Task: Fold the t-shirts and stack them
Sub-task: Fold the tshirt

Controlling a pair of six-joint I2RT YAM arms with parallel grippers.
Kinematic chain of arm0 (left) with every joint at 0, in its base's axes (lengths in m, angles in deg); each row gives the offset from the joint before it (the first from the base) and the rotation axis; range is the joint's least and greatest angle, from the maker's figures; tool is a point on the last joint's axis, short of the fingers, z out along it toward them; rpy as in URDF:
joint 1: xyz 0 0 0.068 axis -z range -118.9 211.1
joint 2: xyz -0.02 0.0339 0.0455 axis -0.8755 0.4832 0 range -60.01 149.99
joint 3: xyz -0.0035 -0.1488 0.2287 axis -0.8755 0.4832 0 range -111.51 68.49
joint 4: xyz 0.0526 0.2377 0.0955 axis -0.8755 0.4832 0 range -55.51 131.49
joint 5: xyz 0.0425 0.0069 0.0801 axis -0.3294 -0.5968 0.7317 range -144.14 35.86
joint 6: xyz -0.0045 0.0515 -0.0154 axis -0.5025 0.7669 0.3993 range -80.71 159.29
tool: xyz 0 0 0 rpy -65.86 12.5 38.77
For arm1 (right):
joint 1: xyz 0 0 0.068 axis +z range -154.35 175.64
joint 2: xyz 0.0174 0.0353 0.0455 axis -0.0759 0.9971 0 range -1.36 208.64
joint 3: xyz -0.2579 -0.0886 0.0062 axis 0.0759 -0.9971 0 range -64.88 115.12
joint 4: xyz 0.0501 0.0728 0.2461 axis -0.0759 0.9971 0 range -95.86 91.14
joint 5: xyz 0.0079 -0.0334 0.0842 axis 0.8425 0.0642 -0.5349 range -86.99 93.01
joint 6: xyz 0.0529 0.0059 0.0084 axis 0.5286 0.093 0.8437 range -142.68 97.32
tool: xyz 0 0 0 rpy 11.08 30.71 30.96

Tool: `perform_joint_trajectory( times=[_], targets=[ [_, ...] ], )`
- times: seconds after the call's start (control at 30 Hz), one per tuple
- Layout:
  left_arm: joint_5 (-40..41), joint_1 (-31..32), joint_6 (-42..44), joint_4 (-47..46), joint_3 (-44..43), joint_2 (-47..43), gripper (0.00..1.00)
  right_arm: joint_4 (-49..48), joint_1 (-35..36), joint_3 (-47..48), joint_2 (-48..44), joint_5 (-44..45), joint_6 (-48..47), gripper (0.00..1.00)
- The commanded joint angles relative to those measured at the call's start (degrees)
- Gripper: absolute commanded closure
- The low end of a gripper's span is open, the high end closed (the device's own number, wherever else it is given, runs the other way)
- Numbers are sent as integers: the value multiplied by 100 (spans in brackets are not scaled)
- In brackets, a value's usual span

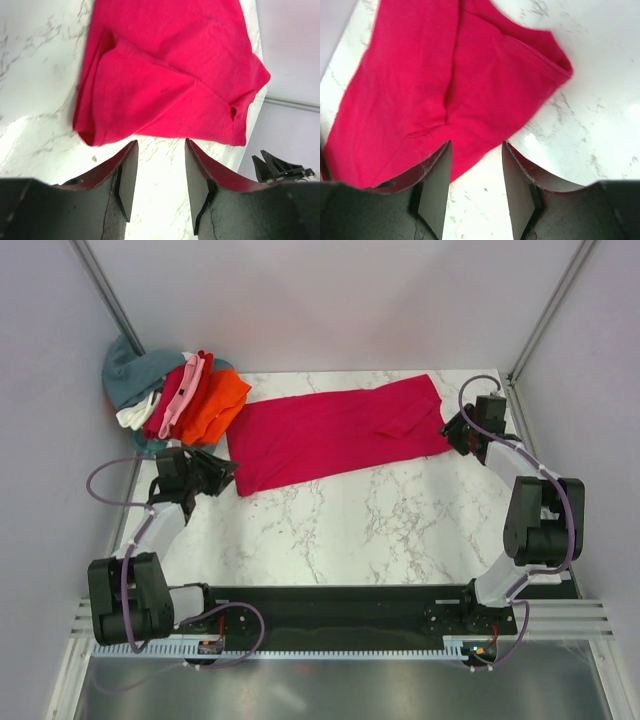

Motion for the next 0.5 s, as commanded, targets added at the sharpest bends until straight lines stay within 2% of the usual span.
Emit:
perform_joint_trajectory(
  times=[0.0,0.17,0.47],
  targets=[
    [-23,32,67,-240,348,-461,51,-581,-69,-469,-161,290,98,49],
    [65,23,-65,-408,867,-997,51,-925,-96,-708,58,413,212,52],
    [56,23,-109,-408,1078,-1139,53,-1259,-105,-410,743,703,317,52]
  ],
)
